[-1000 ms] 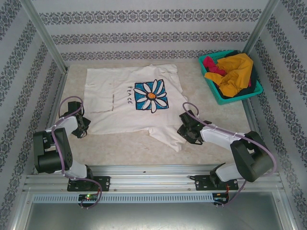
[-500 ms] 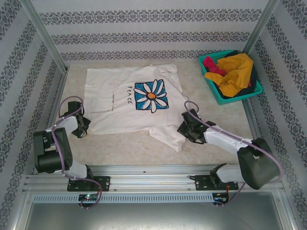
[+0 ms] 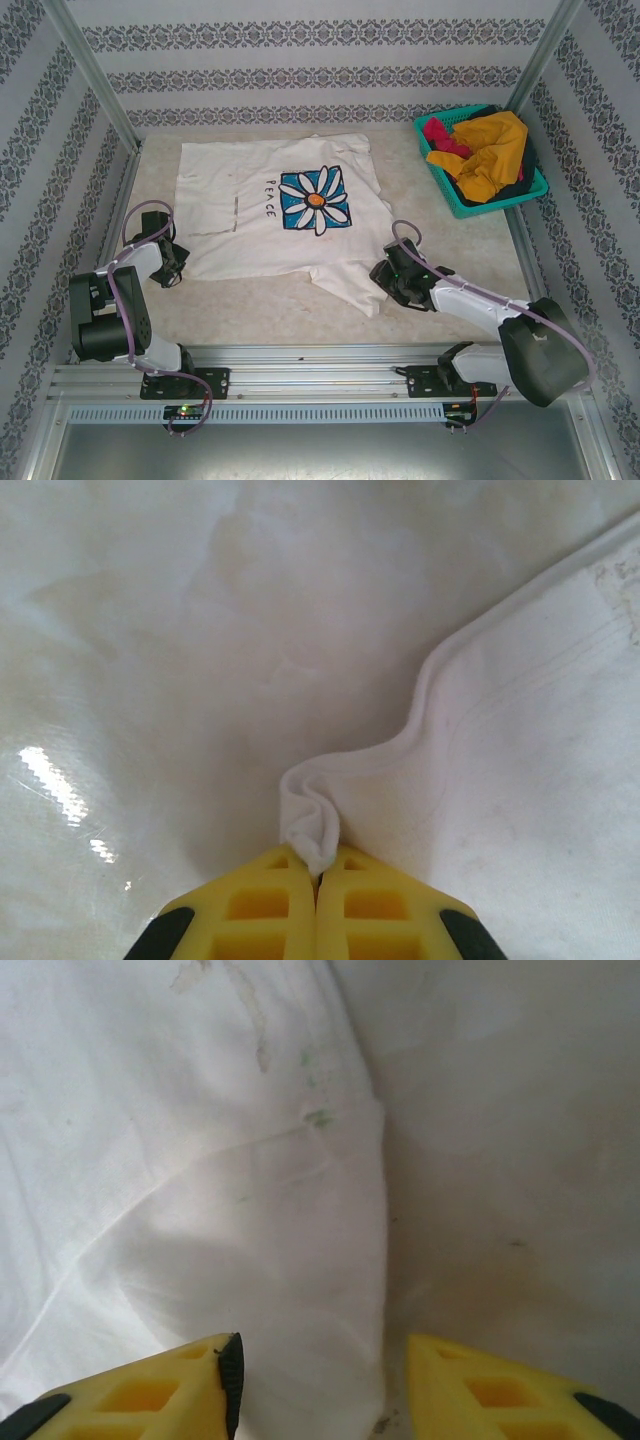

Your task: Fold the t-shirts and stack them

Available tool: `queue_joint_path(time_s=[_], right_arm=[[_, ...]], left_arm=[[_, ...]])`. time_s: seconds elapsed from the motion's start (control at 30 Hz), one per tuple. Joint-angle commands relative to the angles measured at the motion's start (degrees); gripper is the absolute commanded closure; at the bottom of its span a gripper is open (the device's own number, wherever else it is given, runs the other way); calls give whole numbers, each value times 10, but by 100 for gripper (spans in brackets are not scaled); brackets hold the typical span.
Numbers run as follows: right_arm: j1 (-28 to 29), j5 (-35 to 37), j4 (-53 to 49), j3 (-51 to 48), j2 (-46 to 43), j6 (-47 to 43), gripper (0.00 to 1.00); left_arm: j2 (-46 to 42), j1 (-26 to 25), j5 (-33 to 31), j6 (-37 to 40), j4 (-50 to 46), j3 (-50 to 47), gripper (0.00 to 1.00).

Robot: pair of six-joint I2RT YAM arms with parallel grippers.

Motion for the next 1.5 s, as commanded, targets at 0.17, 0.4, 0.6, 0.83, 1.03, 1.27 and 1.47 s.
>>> queue_joint_path(time_s=[0.17, 0.4, 0.6, 0.83, 1.03, 1.27, 1.47], right_arm=[[11, -7, 20, 1, -1, 11, 95], [13, 34, -7, -5, -49, -6, 100], [35, 85, -29, -5, -119, -9, 100], [35, 117, -21, 41, -139, -55, 100], [34, 145, 26, 45, -124, -71, 96], [43, 102, 27, 8, -66, -36, 52], [47, 126, -79, -7, -97, 20, 40]], left_arm=[[2, 7, 6, 10, 5, -13, 100], [-13, 7, 21, 15, 17, -18, 100], [-54, 8, 6, 4, 0, -26, 100], [-73, 8, 26, -22, -10, 9, 100], [-75, 12, 19, -43, -14, 48, 100], [-58, 13, 42, -46, -7, 57, 100], [-58, 13, 40, -40, -6, 43, 100]])
